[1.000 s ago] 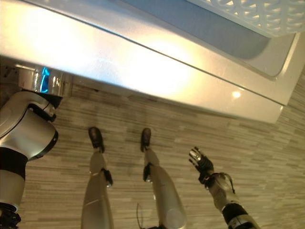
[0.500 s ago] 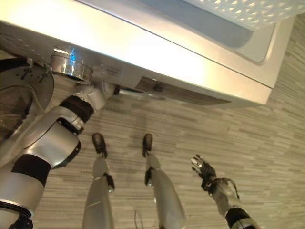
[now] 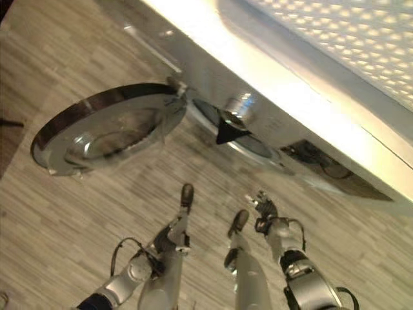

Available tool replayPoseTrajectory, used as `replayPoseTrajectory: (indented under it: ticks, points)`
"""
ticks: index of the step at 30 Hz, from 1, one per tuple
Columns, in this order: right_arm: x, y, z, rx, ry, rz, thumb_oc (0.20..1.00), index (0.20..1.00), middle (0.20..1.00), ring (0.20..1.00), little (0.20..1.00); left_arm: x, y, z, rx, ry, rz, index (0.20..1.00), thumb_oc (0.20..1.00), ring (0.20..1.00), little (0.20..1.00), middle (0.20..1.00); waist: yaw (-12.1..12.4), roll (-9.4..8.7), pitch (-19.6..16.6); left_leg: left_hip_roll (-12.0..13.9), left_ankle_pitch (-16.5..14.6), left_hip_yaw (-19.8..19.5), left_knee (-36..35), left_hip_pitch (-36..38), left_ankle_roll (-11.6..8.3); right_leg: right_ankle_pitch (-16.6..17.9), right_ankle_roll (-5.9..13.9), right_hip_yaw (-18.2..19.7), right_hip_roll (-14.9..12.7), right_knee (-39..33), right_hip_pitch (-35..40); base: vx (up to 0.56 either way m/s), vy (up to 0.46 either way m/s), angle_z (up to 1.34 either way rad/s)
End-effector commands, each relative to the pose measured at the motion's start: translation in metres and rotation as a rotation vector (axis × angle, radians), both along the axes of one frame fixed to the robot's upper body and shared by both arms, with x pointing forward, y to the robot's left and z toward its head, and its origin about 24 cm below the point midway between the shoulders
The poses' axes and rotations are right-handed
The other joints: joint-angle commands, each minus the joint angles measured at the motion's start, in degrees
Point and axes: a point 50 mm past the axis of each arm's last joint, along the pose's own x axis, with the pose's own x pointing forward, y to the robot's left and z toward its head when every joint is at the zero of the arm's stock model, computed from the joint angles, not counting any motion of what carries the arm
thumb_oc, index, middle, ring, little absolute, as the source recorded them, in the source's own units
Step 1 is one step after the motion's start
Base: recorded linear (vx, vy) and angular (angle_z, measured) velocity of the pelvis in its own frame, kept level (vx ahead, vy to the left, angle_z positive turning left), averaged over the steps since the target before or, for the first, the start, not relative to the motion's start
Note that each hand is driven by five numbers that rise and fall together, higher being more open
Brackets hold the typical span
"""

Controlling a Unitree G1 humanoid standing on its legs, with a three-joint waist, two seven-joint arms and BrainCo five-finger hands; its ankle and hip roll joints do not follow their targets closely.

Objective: Grab the laundry basket,head to the washer,open it,put in the laundry and shut it.

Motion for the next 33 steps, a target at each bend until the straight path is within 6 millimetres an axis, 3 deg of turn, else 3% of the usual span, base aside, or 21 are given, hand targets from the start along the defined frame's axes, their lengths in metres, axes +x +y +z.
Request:
replayPoseTrajectory:
  ticks: [1, 6, 15, 22, 23, 26, 28, 29, 31, 32, 33]
  points:
    - [0.005, -0.008, 0.003, -0.372, 0.071, 0.142, 1.000, 1.000, 1.000, 1.000, 1.000, 0.016, 0.005, 0.028, -0.104, -0.104, -0.006, 1.000, 1.000, 1.000, 1.000, 1.000, 2.3, -0.68, 3.3, -0.1, -2.8, -0.7, -0.3, -0.1, -1.99, -6.8, 0.25, 2.1, 1.2, 0.5, 4.2, 0.01, 0.001, 0.47]
    - [0.030, -0.012, 0.029, -0.510, 0.053, 0.145, 1.000, 1.000, 1.000, 1.000, 1.000, 0.017, 0.012, 0.035, -0.168, -0.124, 0.035, 1.000, 1.000, 1.000, 1.000, 1.000, 5.7, 0.59, 3.8, -0.8, -2.2, -2.4, -0.2, -2.2, -1.92, -8.6, -0.11, 0.6, 1.3, 3.0, 2.0, 0.02, 0.037, 0.32]
    - [0.052, -0.029, 0.063, -0.426, 0.005, -0.045, 1.000, 1.000, 1.000, 1.000, 1.000, 0.015, -0.003, 0.035, -0.270, -0.083, 0.017, 1.000, 1.000, 1.000, 1.000, 1.000, 8.5, 2.76, 3.3, -2.6, -2.0, -4.4, -0.7, -5.6, -1.77, -11.7, -1.00, -1.1, 0.9, 6.3, -1.2, 0.04, 0.028, 0.23]
    - [0.063, -0.032, 0.082, -0.403, -0.039, -0.112, 1.000, 1.000, 1.000, 1.000, 1.000, 0.015, -0.001, 0.035, -0.261, -0.086, 0.026, 1.000, 1.000, 1.000, 1.000, 1.000, 9.5, 3.84, 3.2, -3.4, -2.1, -4.7, -0.7, -7.0, -1.50, -13.2, -1.35, -1.2, 0.4, 8.8, -3.3, 0.03, 0.048, 0.09]
    - [0.074, -0.040, 0.105, -0.310, -0.108, -0.234, 1.000, 1.000, 1.000, 1.000, 1.000, 0.017, -0.003, 0.034, -0.251, -0.093, 0.032, 1.000, 1.000, 1.000, 1.000, 1.000, 9.9, 4.13, 3.2, -3.7, -2.3, -4.6, -0.7, -7.6, -1.37, -13.5, -1.12, -1.2, 0.1, 9.5, -4.4, 0.03, 0.072, 0.03]
    - [0.077, -0.057, 0.123, -0.050, -0.189, -0.451, 1.000, 1.000, 1.000, 1.000, 1.000, 0.021, -0.010, 0.038, -0.263, -0.110, 0.033, 1.000, 1.000, 1.000, 1.000, 1.000, 10.1, 4.69, 3.0, -4.2, -2.6, -4.5, -0.8, -8.0, -1.28, -13.9, -0.79, -1.4, -0.2, 9.8, -4.7, 0.04, 0.029, 0.00]
    - [0.075, -0.065, 0.125, 0.148, -0.214, -0.586, 1.000, 1.000, 1.000, 1.000, 1.000, 0.024, -0.015, 0.040, -0.262, -0.115, 0.022, 1.000, 1.000, 1.000, 1.000, 1.000, 10.4, 5.03, 2.9, -4.5, -2.8, -4.6, -0.9, -8.1, -1.33, -14.3, -0.68, -1.7, -0.5, 9.9, -4.8, 0.03, 0.007, 0.05]
    - [0.075, -0.066, 0.125, 0.152, -0.215, -0.589, 1.000, 1.000, 1.000, 1.000, 1.000, 0.024, -0.015, 0.040, -0.261, -0.115, 0.020, 1.000, 1.000, 1.000, 1.000, 1.000, 10.5, 5.02, 2.9, -4.5, -2.8, -4.6, -0.9, -8.1, -1.33, -14.3, -0.68, -1.7, -0.5, 9.9, -4.7, 0.04, -0.003, 0.06]
    - [0.070, -0.068, 0.118, 0.437, -0.212, -0.769, 1.000, 1.000, 1.000, 1.000, 1.000, 0.028, -0.022, 0.041, -0.261, -0.112, 0.010, 1.000, 1.000, 1.000, 1.000, 1.000, 10.5, 5.53, 2.6, -4.9, -3.1, -4.8, -0.9, -7.9, -1.45, -14.9, -0.64, -1.8, -0.6, 9.8, -4.4, 0.04, -0.003, 0.06]
    - [0.070, -0.068, 0.118, 0.445, -0.214, -0.773, 1.000, 1.000, 1.000, 1.000, 1.000, 0.028, -0.022, 0.041, -0.258, -0.113, 0.008, 1.000, 1.000, 1.000, 1.000, 1.000, 10.6, 5.46, 2.7, -4.9, -3.1, -4.9, -0.9, -7.9, -1.46, -15.0, -0.64, -1.9, -0.6, 9.8, -4.3, 0.04, -0.010, 0.05]
    - [0.069, -0.068, 0.115, 0.639, -0.232, -0.891, 1.000, 1.000, 1.000, 1.000, 1.000, 0.030, -0.027, 0.043, -0.262, -0.119, -0.002, 1.000, 1.000, 1.000, 1.000, 1.000, 10.5, 5.73, 2.6, -5.2, -3.4, -5.0, -1.0, -7.9, -1.58, -15.2, -0.58, -1.9, -0.6, 9.7, -4.3, 0.03, -0.010, 0.04]
